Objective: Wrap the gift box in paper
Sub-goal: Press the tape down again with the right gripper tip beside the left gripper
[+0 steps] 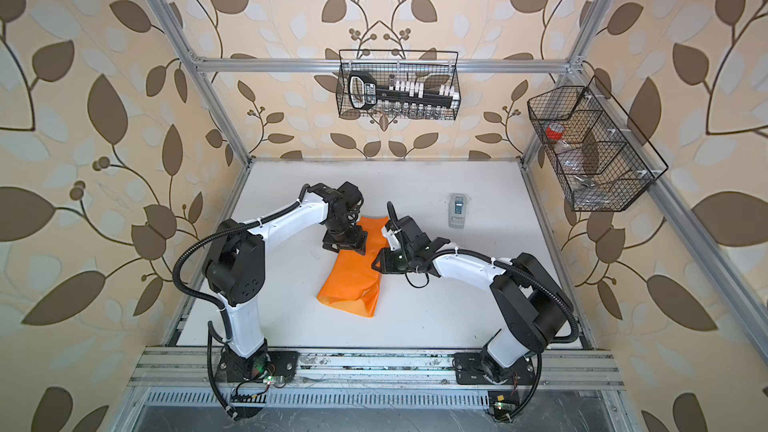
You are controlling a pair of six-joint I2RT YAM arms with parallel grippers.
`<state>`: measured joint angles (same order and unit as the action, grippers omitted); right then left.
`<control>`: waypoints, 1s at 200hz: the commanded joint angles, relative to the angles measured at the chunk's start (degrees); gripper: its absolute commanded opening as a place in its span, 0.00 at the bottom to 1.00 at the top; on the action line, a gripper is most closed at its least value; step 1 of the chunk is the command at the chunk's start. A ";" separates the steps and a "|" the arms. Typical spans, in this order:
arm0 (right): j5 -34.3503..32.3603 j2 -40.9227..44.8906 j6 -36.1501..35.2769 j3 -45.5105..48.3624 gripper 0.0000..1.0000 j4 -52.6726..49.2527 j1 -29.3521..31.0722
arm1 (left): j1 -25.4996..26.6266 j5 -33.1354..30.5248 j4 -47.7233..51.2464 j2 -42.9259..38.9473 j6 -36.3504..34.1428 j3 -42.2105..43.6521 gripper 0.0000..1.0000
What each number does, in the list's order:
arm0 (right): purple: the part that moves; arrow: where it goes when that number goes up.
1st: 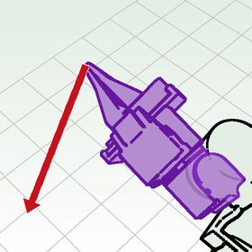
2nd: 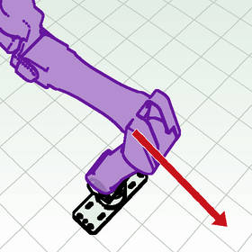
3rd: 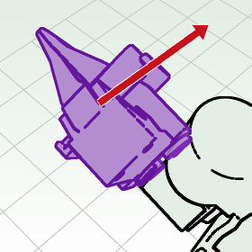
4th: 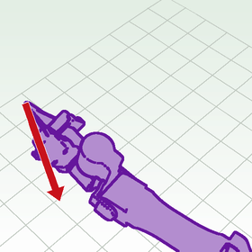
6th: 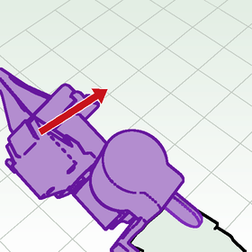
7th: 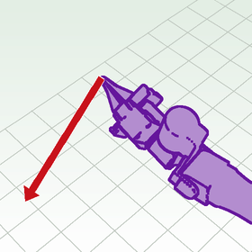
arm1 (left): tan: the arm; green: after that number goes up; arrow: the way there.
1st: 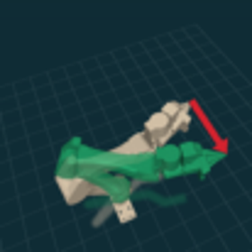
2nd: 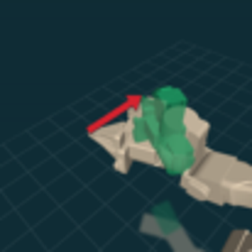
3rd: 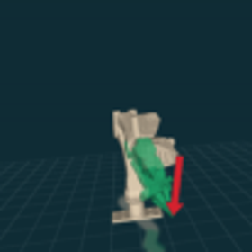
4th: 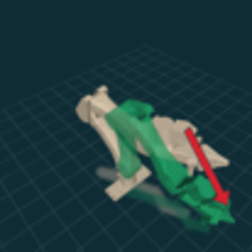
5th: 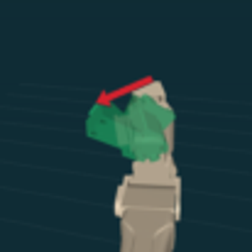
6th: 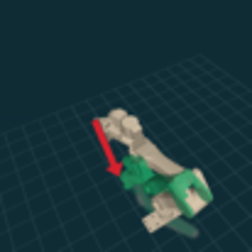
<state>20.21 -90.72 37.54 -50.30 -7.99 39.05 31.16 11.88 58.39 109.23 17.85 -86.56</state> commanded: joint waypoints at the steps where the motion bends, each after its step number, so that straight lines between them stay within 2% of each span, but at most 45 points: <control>1: -3.93 2.02 -1.05 1.00 0.38 -3.13 0.03 | 2.13 -0.17 -1.61 3.03 0.72 2.67 0.79; 52: -9.00 7.36 -3.13 -0.53 0.43 -9.18 -0.20 | 2.08 -0.02 -1.78 3.09 0.85 2.66 0.79; 200: -5.44 6.02 -1.67 -3.31 0.40 -7.30 2.77 | 2.15 -0.15 -1.52 3.27 1.03 2.38 0.79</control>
<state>13.67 -83.77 35.57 -51.11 -15.62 41.25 31.16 11.86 58.39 109.23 17.89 -86.56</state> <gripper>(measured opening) 0.398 0.794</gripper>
